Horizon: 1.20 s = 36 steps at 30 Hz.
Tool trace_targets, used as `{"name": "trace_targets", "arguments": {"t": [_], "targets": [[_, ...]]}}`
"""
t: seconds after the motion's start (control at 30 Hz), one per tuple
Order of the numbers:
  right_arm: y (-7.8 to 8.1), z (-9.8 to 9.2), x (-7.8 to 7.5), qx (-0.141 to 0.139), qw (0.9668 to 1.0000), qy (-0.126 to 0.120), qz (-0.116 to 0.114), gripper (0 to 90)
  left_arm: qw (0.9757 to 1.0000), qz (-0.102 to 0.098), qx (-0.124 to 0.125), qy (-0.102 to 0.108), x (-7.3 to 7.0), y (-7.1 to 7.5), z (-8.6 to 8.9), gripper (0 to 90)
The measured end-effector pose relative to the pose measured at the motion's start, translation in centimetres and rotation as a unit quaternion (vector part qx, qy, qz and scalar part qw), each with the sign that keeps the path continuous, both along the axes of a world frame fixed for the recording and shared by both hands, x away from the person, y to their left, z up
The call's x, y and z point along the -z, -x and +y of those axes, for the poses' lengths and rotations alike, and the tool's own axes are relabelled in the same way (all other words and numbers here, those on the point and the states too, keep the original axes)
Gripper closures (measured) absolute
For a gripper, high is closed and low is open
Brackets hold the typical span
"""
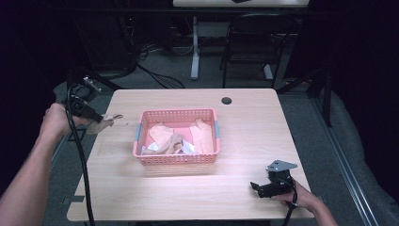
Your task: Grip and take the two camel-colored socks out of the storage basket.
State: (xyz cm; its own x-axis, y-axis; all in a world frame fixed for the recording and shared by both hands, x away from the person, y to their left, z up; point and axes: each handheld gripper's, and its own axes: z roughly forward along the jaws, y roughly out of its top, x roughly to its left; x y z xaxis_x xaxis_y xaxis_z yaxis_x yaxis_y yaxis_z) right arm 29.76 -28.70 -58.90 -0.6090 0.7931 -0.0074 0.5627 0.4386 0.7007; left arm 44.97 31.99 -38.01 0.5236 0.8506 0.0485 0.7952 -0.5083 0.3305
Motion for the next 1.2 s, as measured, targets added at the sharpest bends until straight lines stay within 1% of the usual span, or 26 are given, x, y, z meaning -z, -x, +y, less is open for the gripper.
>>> {"name": "trace_targets", "arguments": {"t": [0.17,0.33,0.4,0.47,0.53,0.63,0.7,0.73,0.77,0.87,0.93,1.0,1.03,1.1,1.13,1.2], "targets": [[0.0,0.0,0.0,0.000,1.0000,0.000,-0.001,0.0,1.0000,0.006,-0.002,0.001,1.5,0.0,0.1,85.9],[0.0,0.0,0.0,0.000,1.0000,-0.002,-0.001,0.0,0.9999,0.013,-0.005,0.009,3.3,-0.1,0.2,85.8],[0.0,0.0,0.0,0.000,1.0000,-0.002,-0.001,0.0,0.9997,0.018,-0.006,0.015,4.0,-0.2,0.3,85.9],[0.0,0.0,0.0,0.000,1.0000,-0.002,-0.001,0.0,0.9997,0.020,-0.007,0.014,4.6,-0.2,0.3,85.8],[0.0,0.0,0.0,0.000,1.0000,-0.002,-0.001,0.0,0.9995,0.025,-0.012,0.015,5.2,-0.3,0.3,85.8],[0.0,0.0,0.0,0.000,1.0000,-0.002,-0.001,0.0,0.9994,0.023,-0.015,0.019,6.1,-0.3,0.3,85.9],[0.0,0.0,0.0,0.000,1.0000,-0.002,-0.001,0.0,0.9994,0.023,-0.020,0.015,6.8,-0.4,0.3,85.8],[0.0,0.0,0.0,0.000,1.0000,-0.002,-0.001,0.0,0.9994,0.026,-0.018,0.015,7.2,-0.4,0.4,85.8],[0.0,0.0,0.0,0.000,1.0000,-0.002,-0.001,0.0,0.9992,0.028,-0.024,0.018,7.5,-0.4,0.4,85.9],[0.0,0.0,0.0,0.000,1.0000,-0.002,-0.001,0.0,0.9990,0.029,-0.029,0.019,8.7,-0.5,0.6,85.8],[0.0,0.0,0.0,0.000,1.0000,-0.002,-0.001,0.0,0.9984,0.038,-0.033,0.024,9.7,-0.5,0.7,85.8],[0.0,0.0,0.0,0.000,1.0000,-0.002,-0.001,0.0,0.9981,0.042,-0.036,0.026,10.4,-0.5,0.8,85.8],[0.0,0.0,0.0,0.000,1.0000,-0.002,-0.001,0.0,0.9978,0.047,-0.037,0.027,10.8,-0.4,0.9,85.8],[0.0,0.0,0.0,0.000,1.0000,-0.002,-0.001,0.0,0.9975,0.049,-0.041,0.031,11.7,-0.4,1.0,85.7],[0.0,0.0,0.0,0.000,1.0000,-0.002,-0.001,0.0,0.9970,0.056,-0.043,0.032,12.0,-0.3,1.0,85.7],[0.0,0.0,0.0,0.000,1.0000,-0.002,-0.001,0.0,0.9962,0.062,-0.050,0.035,12.8,-0.2,1.1,85.5]]}}
